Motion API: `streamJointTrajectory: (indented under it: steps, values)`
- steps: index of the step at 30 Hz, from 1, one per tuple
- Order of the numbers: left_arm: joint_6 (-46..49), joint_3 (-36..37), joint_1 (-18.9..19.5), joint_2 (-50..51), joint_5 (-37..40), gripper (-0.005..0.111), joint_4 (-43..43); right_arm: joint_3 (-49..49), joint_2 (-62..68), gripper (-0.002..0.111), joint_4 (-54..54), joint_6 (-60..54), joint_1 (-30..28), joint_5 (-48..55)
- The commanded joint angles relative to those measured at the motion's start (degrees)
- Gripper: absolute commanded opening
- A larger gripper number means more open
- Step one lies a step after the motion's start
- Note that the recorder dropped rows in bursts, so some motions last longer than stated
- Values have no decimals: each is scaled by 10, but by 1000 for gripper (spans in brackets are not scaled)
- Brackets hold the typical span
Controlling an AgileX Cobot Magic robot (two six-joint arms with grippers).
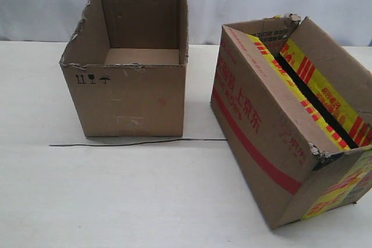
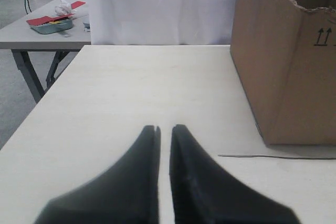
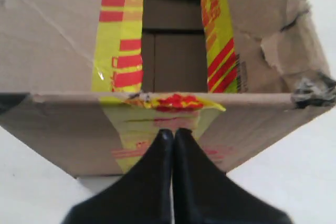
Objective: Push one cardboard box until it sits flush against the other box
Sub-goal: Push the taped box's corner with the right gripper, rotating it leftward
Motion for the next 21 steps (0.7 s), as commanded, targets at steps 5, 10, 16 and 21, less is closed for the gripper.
streamJointTrajectory:
  steps: [5,10,16,21]
  values:
    - [-3,1,0,-1,-9,0,3,-60,164,0,-19,-4,0,12]
    - [-3,1,0,-1,-9,0,3,-90,250,0,40,-20,0,12]
    - [-3,1,0,-1,-9,0,3,-118,309,0,74,-26,0,16]
    - [-3,1,0,-1,-9,0,3,-126,331,0,140,-39,0,11]
